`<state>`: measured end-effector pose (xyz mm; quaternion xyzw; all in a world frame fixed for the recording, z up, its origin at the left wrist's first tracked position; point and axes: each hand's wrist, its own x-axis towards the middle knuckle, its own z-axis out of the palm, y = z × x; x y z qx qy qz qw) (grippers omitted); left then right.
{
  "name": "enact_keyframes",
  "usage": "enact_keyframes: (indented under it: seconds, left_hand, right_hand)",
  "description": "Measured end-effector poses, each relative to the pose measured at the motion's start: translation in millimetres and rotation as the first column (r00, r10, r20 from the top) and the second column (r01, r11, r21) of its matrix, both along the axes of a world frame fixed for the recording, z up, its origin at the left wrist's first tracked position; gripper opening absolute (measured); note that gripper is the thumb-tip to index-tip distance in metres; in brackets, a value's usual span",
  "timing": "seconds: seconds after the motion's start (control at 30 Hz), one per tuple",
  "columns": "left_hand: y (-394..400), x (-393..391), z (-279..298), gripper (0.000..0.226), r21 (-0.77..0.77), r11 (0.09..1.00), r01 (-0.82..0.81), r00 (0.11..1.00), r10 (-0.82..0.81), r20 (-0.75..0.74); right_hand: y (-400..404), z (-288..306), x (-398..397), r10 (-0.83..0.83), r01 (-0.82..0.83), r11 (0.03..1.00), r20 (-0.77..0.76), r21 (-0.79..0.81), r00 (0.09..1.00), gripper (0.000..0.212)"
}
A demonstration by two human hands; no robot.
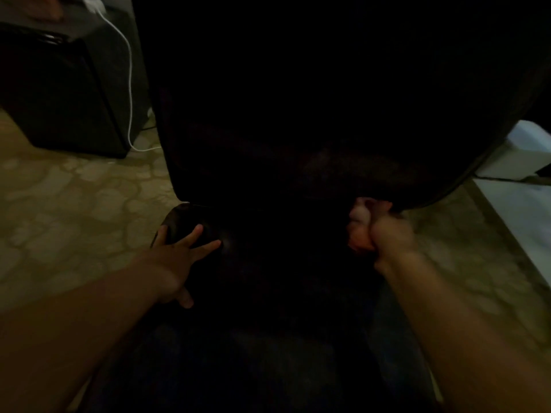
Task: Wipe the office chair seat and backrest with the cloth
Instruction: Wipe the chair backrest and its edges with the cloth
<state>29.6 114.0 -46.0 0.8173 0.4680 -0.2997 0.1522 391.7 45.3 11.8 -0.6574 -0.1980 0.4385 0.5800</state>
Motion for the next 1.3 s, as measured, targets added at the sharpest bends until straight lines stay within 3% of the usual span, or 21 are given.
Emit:
enact_keyframes:
  seconds: [0.13, 0.23, 0.3, 0.37, 0.47, 0.57, 0.67, 0.73, 0.8, 0.93, 0.97, 1.03, 1.13, 1.23, 1.3]
  left_hand:
    - [1, -2, -3, 0.137, 0.032, 0.999, 0.02, 1.0, -0.021, 0.018]
    - [4, -8, -9, 0.142, 0.015, 1.0, -0.018, 0.999, 0.017, 0.043]
    - [4, -7, -10, 0.142, 0.019, 1.0, 0.007, 1.0, -0.008, 0.019]
    - [4, -4, -11, 0.143, 0.003, 1.0, -0.007, 1.0, 0.007, 0.013]
    - [5, -7, -16, 0.141, 0.009, 0.999, -0.042, 0.999, 0.042, 0.031]
    - [3, -3, -10, 0.14, 0.01, 1.0, -0.007, 1.0, 0.007, 0.023]
    - [5, -4, -15, 0.147, -0.016, 0.998, -0.053, 0.998, 0.054, 0.039]
    - [6, -8, -17, 0.153, -0.017, 0.997, -0.069, 0.996, 0.069, 0.062]
    - [6, -8, -19, 0.152, -0.017, 0.998, -0.06, 0.996, 0.061, 0.061]
    - [6, -5, -27, 0.152, -0.019, 0.998, -0.055, 0.995, 0.057, 0.084]
    - [7, -8, -31, 0.155, -0.021, 0.996, -0.082, 0.992, 0.083, 0.099]
    - [6, -12, -33, 0.153, -0.046, 0.99, -0.133, 0.985, 0.137, 0.109]
    - [2, -9, -33, 0.151, -0.029, 0.993, -0.114, 0.989, 0.116, 0.094]
    - [5, -14, -41, 0.155, -0.026, 0.994, -0.108, 0.99, 0.11, 0.089]
    - [9, -16, -47, 0.158, -0.012, 0.996, -0.092, 0.99, 0.093, 0.105]
  right_hand:
    - [2, 4, 3, 0.019, -0.02, 0.999, 0.029, 0.03, 0.999, 0.047]
    - [21, -17, 3, -0.041, 0.052, 0.983, 0.068, -0.174, 0.997, 0.039]
    - [23, -23, -1, -0.001, 0.013, 0.97, 0.049, -0.244, 0.999, 0.031]
    - [19, -10, -16, 0.017, -0.009, 0.985, 0.044, -0.174, 0.999, 0.03]
    - [9, 11, -37, 0.042, -0.047, 0.999, 0.176, 0.021, 0.983, 0.031]
    - [19, 9, -37, -0.018, 0.018, 1.0, 0.145, 0.004, 0.989, 0.027]
    - [30, -14, -31, -0.117, 0.126, 0.981, 0.07, -0.146, 0.991, 0.034]
    - [33, -19, -30, -0.115, 0.11, 0.981, -0.021, -0.163, 0.993, 0.032]
    - [31, -3, -44, -0.064, 0.061, 0.987, -0.016, -0.151, 0.998, 0.033]
    - [13, 17, -53, 0.114, -0.111, 0.984, -0.011, 0.142, 0.993, 0.042]
    - [15, 12, -48, 0.149, -0.152, 0.981, 0.029, 0.122, 0.988, 0.041]
    - [26, -4, -44, 0.08, -0.075, 0.996, 0.131, -0.042, 0.988, 0.038]
    - [39, -17, -48, -0.013, 0.03, 0.978, 0.083, -0.208, 0.996, 0.032]
    - [36, 0, -63, 0.04, -0.041, 0.999, -0.105, -0.007, 0.994, 0.035]
    - [29, 17, -75, 0.117, -0.106, 0.99, -0.113, 0.096, 0.987, 0.037]
